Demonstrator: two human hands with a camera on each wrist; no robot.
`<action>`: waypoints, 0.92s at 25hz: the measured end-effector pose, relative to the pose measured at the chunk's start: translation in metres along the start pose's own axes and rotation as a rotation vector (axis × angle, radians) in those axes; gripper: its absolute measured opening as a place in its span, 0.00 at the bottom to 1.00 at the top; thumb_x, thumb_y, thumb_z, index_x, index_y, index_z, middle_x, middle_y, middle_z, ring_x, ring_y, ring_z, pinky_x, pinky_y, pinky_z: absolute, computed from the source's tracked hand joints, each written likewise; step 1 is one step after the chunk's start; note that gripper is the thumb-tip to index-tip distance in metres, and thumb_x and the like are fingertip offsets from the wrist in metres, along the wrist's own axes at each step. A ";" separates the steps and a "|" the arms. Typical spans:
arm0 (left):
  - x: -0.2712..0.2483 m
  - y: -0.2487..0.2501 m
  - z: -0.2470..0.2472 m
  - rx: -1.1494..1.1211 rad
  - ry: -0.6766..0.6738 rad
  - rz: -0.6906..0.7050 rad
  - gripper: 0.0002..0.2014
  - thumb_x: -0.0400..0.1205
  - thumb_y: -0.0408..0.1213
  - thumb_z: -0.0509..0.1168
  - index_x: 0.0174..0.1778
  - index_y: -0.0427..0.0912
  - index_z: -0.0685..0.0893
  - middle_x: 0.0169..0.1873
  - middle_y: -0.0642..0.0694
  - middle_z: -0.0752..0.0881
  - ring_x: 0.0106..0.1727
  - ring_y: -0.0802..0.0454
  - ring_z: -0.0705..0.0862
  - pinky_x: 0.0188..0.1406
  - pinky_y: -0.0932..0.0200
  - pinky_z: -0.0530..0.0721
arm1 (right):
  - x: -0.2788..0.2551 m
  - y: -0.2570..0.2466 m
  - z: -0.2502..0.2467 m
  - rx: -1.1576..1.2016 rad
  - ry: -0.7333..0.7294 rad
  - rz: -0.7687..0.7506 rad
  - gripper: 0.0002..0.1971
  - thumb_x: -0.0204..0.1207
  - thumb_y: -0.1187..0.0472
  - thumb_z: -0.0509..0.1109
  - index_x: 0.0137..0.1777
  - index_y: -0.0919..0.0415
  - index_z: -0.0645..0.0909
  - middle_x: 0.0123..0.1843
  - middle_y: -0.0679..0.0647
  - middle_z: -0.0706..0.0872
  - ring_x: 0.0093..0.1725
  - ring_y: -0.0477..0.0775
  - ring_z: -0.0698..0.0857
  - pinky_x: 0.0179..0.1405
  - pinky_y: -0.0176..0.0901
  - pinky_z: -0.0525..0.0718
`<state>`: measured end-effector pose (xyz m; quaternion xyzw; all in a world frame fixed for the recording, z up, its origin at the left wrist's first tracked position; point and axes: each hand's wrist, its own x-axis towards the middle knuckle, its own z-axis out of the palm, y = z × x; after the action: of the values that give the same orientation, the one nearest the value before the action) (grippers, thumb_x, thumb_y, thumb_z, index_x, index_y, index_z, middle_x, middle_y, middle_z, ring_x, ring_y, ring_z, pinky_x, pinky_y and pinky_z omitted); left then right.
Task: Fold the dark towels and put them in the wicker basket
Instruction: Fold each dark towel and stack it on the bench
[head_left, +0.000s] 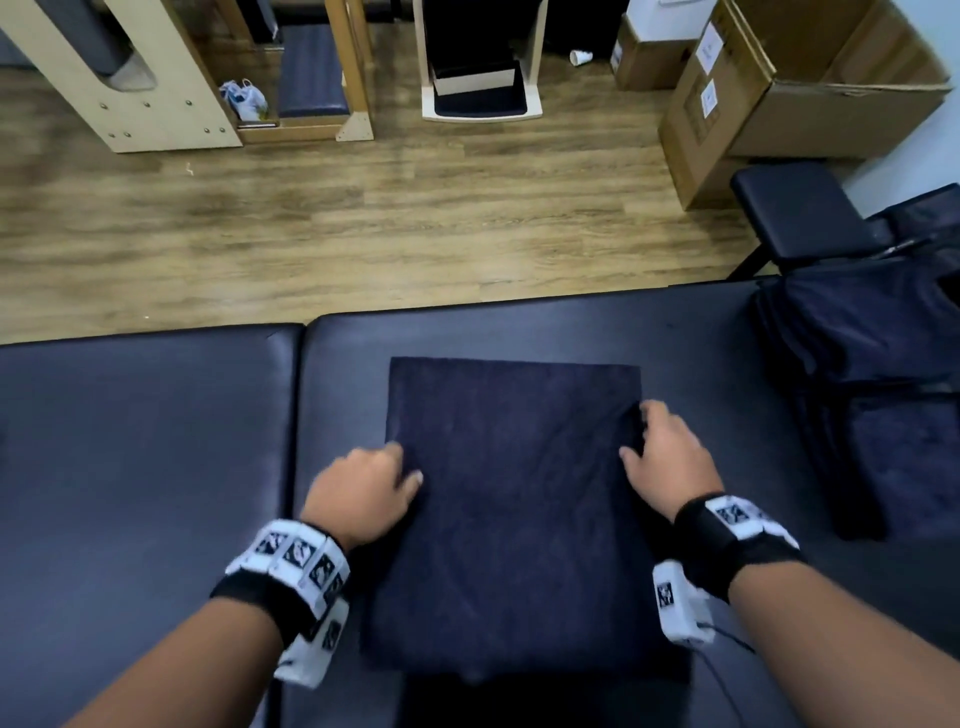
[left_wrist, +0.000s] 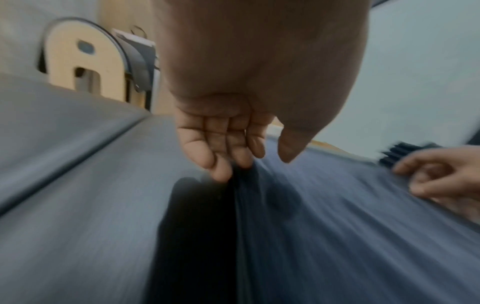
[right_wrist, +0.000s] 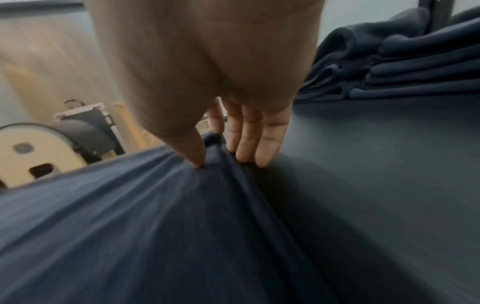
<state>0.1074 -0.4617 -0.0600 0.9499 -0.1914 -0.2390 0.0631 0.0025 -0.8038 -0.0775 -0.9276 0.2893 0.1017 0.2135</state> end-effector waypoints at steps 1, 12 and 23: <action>-0.023 0.001 0.013 0.032 -0.028 0.058 0.15 0.81 0.57 0.61 0.48 0.48 0.72 0.48 0.42 0.86 0.50 0.35 0.87 0.44 0.48 0.82 | -0.024 0.008 0.006 -0.017 -0.006 -0.019 0.22 0.75 0.56 0.74 0.67 0.56 0.70 0.59 0.60 0.82 0.56 0.68 0.85 0.53 0.57 0.85; -0.127 -0.028 0.066 0.321 -0.066 0.576 0.19 0.63 0.55 0.72 0.40 0.49 0.75 0.40 0.52 0.77 0.36 0.50 0.78 0.31 0.55 0.83 | -0.177 0.089 0.037 -0.324 -0.213 -0.422 0.25 0.61 0.37 0.74 0.55 0.45 0.75 0.53 0.43 0.74 0.48 0.52 0.79 0.43 0.47 0.85; -0.117 -0.003 0.024 0.419 -0.116 0.479 0.13 0.58 0.47 0.74 0.35 0.47 0.84 0.28 0.46 0.86 0.29 0.45 0.86 0.25 0.58 0.80 | -0.154 0.056 0.012 -0.345 -0.197 -0.216 0.11 0.73 0.55 0.63 0.53 0.50 0.81 0.52 0.52 0.90 0.52 0.64 0.88 0.46 0.53 0.86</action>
<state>0.0018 -0.4135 -0.0309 0.8549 -0.4578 -0.2266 -0.0905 -0.1558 -0.7639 -0.0593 -0.9616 0.1443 0.2161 0.0886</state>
